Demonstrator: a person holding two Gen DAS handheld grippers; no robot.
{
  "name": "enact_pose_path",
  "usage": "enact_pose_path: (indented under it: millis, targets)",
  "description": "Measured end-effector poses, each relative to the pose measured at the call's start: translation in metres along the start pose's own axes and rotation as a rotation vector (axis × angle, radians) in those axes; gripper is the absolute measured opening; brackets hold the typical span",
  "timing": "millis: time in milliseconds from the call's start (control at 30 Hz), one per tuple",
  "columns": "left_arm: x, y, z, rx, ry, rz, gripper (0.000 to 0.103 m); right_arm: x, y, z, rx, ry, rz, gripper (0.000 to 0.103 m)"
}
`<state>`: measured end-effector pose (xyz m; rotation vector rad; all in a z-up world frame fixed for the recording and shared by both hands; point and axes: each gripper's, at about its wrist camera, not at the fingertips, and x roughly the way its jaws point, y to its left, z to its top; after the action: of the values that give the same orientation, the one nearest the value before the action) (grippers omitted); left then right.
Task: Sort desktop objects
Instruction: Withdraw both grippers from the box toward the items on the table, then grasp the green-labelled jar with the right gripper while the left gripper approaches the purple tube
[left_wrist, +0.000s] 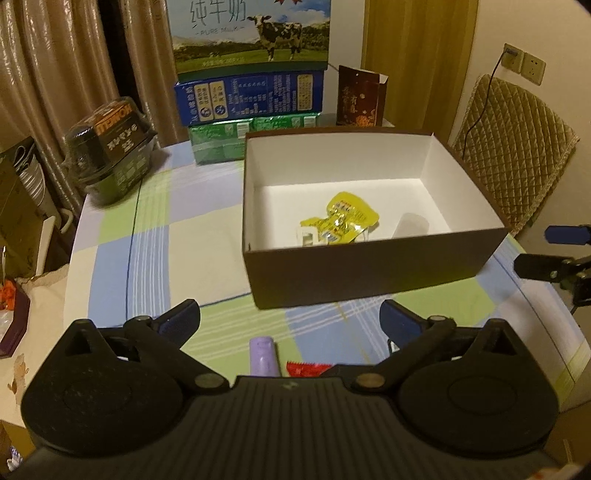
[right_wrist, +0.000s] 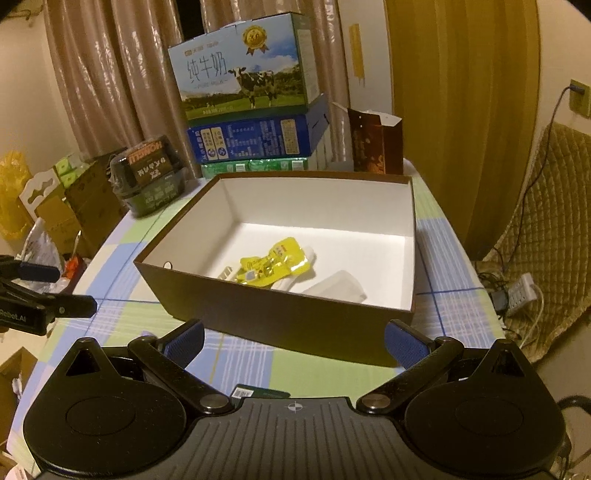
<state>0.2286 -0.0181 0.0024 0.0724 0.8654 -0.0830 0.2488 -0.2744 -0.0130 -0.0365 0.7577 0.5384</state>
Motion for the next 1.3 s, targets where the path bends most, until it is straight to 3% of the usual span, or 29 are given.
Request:
enact_pose_path:
  millis: [333,700,1000,1167,1300]
  targets:
    - [-0.009,0.009,-0.021,-0.012,0.022,0.012,0.102,-0.018,0.011,-0.02,-0.077,-0.007,0.011,0.101]
    - [-0.008,0.028,-0.052,-0.054,0.089,0.021,0.102,-0.011,0.005,-0.054,-0.091,0.105,0.027,0.101]
    - [0.004,0.034,-0.066,-0.071,0.122,0.008,0.102,0.014,-0.003,-0.071,0.014,0.176,0.068,0.1]
    - [0.016,0.04,-0.071,-0.088,0.141,0.022,0.102,0.035,-0.008,-0.076,0.075,0.214,0.086,0.076]
    - [0.023,0.044,-0.072,-0.098,0.15,0.03,0.102,0.053,-0.011,-0.074,0.105,0.235,0.105,0.062]
